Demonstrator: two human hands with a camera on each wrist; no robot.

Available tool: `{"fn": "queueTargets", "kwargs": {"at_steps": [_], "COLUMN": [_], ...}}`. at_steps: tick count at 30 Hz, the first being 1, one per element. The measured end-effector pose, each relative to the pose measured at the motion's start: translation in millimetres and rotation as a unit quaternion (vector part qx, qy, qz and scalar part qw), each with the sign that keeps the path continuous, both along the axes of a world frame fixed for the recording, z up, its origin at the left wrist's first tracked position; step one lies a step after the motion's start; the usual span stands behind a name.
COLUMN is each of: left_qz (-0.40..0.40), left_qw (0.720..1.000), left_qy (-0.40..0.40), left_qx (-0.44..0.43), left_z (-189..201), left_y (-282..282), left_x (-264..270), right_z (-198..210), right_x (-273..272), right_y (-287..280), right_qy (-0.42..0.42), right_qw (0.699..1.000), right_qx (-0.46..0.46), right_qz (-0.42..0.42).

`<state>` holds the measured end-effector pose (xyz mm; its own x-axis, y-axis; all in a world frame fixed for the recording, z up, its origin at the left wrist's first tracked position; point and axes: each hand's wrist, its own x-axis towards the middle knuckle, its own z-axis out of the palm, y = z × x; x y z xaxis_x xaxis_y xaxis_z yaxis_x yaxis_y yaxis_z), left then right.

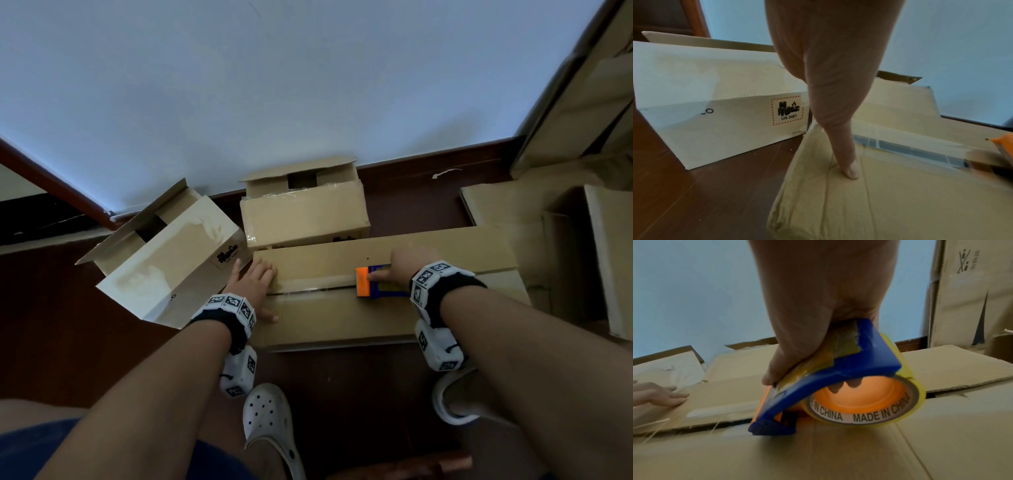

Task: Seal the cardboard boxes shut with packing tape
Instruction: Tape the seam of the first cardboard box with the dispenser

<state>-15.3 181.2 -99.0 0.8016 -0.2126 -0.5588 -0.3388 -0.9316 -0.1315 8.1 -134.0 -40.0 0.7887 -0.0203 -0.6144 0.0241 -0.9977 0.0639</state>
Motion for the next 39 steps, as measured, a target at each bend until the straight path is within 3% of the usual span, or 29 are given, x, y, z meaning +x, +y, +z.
{"fn": "queueTargets", "kwargs": {"at_steps": [13, 26, 39], "left_qz": [0.015, 0.058, -0.034], "left_qw": [0.999, 0.997, 0.999], "left_qy": [0.019, 0.058, 0.034], "left_qx": [0.034, 0.003, 0.004], "left_z": [3.3, 4.6, 7.6], "left_y": [-8.9, -13.2, -48.7], "left_x": [6.7, 10.2, -10.4], "right_z": [4.7, 13.7, 14.0], "right_x": [-4.7, -8.0, -8.6], "right_y": [-1.7, -1.4, -0.6], "right_qy": [-0.019, -0.025, -0.039], "right_qw": [1.0, 1.0, 0.999], "right_qx": [0.0, -0.008, -0.014], "right_qz": [-0.001, 0.0, -0.004]}}
